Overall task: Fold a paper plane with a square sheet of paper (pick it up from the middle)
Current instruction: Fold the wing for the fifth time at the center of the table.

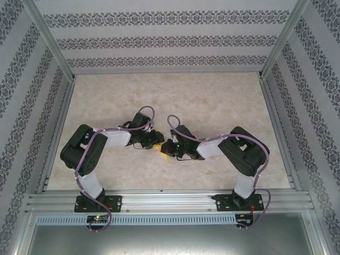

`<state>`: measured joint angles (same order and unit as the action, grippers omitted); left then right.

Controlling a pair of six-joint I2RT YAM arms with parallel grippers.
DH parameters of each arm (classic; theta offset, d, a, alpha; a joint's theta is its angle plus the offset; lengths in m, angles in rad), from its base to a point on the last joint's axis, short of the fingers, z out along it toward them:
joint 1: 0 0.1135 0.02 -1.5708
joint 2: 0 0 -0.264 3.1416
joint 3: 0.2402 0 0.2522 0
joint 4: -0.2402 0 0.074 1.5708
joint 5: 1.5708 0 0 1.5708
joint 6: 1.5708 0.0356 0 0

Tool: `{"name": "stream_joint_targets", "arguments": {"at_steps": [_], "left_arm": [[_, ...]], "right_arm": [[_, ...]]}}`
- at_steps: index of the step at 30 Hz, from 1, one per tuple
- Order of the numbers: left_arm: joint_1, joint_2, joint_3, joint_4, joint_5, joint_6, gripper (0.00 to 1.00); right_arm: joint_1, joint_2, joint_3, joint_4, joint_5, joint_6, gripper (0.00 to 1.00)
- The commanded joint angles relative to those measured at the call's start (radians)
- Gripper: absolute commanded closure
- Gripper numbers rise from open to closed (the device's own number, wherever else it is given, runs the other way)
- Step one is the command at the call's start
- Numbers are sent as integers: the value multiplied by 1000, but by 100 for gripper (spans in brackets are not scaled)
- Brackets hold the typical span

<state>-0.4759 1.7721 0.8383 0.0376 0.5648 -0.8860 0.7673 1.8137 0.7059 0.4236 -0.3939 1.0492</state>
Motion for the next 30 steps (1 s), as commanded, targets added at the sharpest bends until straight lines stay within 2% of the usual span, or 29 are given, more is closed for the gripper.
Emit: {"name": "stream_joint_targets", "arguments": {"at_steps": [1, 5, 10, 14, 21, 30], "left_arm": [[9, 27, -25, -75, -71, 23, 65], [12, 3, -1, -30, 0, 21, 60], [13, -18, 45, -57, 13, 63, 58], [12, -32, 20, 22, 45, 54, 56], [13, -56, 34, -17, -34, 95, 56], [34, 55, 64, -117, -108, 104, 60]], "right_arm": [[-3, 30, -63, -117, 24, -2, 100], [-6, 30, -55, -147, 14, -25, 100], [-2, 36, -43, -154, 9, -30, 100], [-4, 48, -31, -176, 8, -37, 100], [-3, 47, -33, -178, 10, -37, 100], [-3, 40, -31, -196, 15, -40, 100]]}}
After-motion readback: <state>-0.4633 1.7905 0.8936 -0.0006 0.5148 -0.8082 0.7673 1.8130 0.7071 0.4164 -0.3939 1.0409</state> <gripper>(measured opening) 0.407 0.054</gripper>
